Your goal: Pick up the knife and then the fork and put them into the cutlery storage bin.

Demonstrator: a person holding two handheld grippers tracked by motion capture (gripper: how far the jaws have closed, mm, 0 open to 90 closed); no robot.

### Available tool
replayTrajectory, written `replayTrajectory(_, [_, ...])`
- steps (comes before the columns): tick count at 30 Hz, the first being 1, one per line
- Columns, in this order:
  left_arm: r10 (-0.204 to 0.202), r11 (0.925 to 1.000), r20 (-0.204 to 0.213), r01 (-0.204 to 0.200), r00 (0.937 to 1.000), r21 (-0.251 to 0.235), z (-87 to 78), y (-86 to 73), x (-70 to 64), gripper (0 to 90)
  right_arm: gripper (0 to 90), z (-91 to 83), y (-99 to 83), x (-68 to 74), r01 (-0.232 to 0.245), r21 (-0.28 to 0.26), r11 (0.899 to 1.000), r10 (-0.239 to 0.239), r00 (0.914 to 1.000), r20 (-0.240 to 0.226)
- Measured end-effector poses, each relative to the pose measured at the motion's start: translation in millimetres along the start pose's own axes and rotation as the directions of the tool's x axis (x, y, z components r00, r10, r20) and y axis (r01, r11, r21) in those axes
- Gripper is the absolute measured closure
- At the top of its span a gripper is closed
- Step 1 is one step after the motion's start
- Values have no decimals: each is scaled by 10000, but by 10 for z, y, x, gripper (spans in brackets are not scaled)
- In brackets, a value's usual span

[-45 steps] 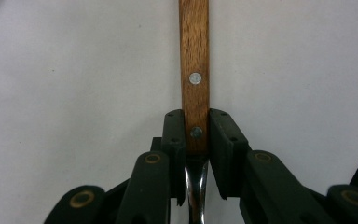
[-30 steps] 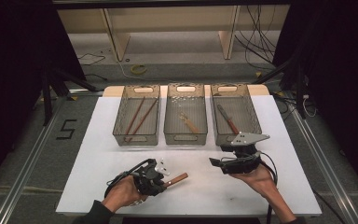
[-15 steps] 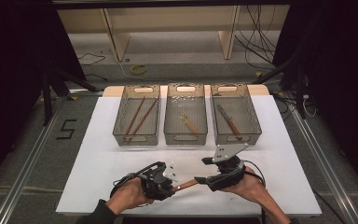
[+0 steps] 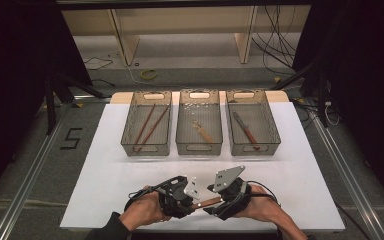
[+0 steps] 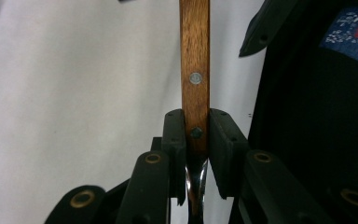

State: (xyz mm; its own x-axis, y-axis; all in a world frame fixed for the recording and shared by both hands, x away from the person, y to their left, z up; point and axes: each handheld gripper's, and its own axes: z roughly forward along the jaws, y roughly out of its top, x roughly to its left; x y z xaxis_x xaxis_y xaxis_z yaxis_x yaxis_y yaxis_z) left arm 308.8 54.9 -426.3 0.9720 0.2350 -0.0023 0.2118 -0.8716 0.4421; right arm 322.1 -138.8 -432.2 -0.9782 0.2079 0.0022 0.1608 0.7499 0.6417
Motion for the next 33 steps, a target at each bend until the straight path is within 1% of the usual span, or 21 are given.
replayTrajectory(1, [-53, 9999, -20, 52, 10000, -101, 3, 9, -9, 768, 369, 9, 1, 2, 159, 75, 9998, -159, 9999, -31])
replayTrajectory(2, [-36, 10000, 34, 36, 10000, -71, 8, 20, -16, 768, 385, 17, 2, 15, 198, 187, 9996, -197, 9998, -54])
replayTrajectory(3, [86, 10000, 56, -86, 9999, 25, 10, 29, -20, 768, 402, 28, 2, 19, 379, 220, 9990, -377, 9993, -60])
replayTrajectory(4, [88, 10000, 46, -88, 10000, -33, 10, 39, -25, 768, 421, 34, 1, 34, 385, 333, 9987, -382, 9992, -93])
replayTrajectory(5, [129, 9999, 86, -129, 9999, -7, 13, 47, -29, 768, 436, 42, 1, 36, 519, 381, 9979, -518, 9986, -43])
replayTrajectory(6, [259, 9996, 102, -261, 9996, 104, 11, 56, -31, 768, 449, 47, 0, 47, 514, 508, 9974, -507, 9986, -142])
replayTrajectory(8, [335, 9994, 120, -336, 9994, 103, 6, 72, -39, 768, 468, 58, -3, 60, 602, 676, 9959, -588, 9980, -225])
replayTrajectory(9, [371, 9992, 112, -372, 9992, 118, 5, 80, -48, 768, 483, 65, -5, 61, 723, 715, 9948, -710, 9972, -216])
replayTrajectory(12, [544, 9983, 171, -547, 9984, 175, 1, 104, -60, 768, 531, 73, -9, 77, 838, 843, 9929, -808, 9960, -383])
replayTrajectory(13, [446, 9990, 183, -447, 9988, 66, 8, 109, -70, 768, 546, 76, -10, 79, 868, 793, 9931, -840, 9957, -383])
replayTrajectory(16, [520, 9985, 217, -523, 9984, 131, 20, 124, -79, 768, 591, 71, -13, 97, 835, 876, 9926, -801, 9959, -418])
replayTrajectory(19, [505, 9987, 248, -507, 9984, 65, 33, 129, -90, 768, 635, 66, -16, 102, 1017, 905, 9907, -973, 9939, -517])
replayTrajectory(20, [578, 9982, 265, -581, 9980, 118, 29, 132, -89, 767, 647, 64, -16, 104, 1016, 892, 9908, -970, 9938, -542])
replayTrajectory(22, [640, 9979, 271, -643, 9976, 112, 21, 134, -89, 768, 669, 62, -22, 98, 1194, 880, 9889, -1143, 9916, -610])
replayTrajectory(23, [601, 9982, 312, -603, 9977, 53, 23, 133, -94, 767, 675, 61, -24, 97, 1225, 870, 9886, -1172, 9911, -635])
replayTrajectory(24, [690, 9975, 349, -694, 9970, 93, 18, 134, -89, 767, 678, 60, -27, 97, 1280, 850, 9881, -1221, 9900, -711])
replayTrajectory(25, [776, 9968, 383, -782, 9962, 142, 14, 134, -86, 767, 683, 55, -28, 103, 1220, 864, 9888, -1155, 9903, -770])
replayTrajectory(27, [914, 9956, 440, -921, 9948, 151, 15, 134, -93, 767, 700, 54, -33, 104, 1460, 850, 9856, -1391, 9869, -820])
replayTrajectory(30, [1094, 9938, 525, -1103, 9926, 151, 21, 133, -101, 766, 726, 61, -41, 124, 1704, 872, 9815, -1616, 9819, -991])
replayTrajectory(32, [1134, 9934, 555, -1143, 9920, 127, 20, 132, -97, 765, 734, 56, -41, 131, 1791, 908, 9796, -1703, 9806, -968])
replayTrajectory(33, [1192, 9927, 567, -1201, 9913, 134, 18, 132, -96, 764, 739, 57, -44, 128, 1902, 850, 9781, -1819, 9786, -966])
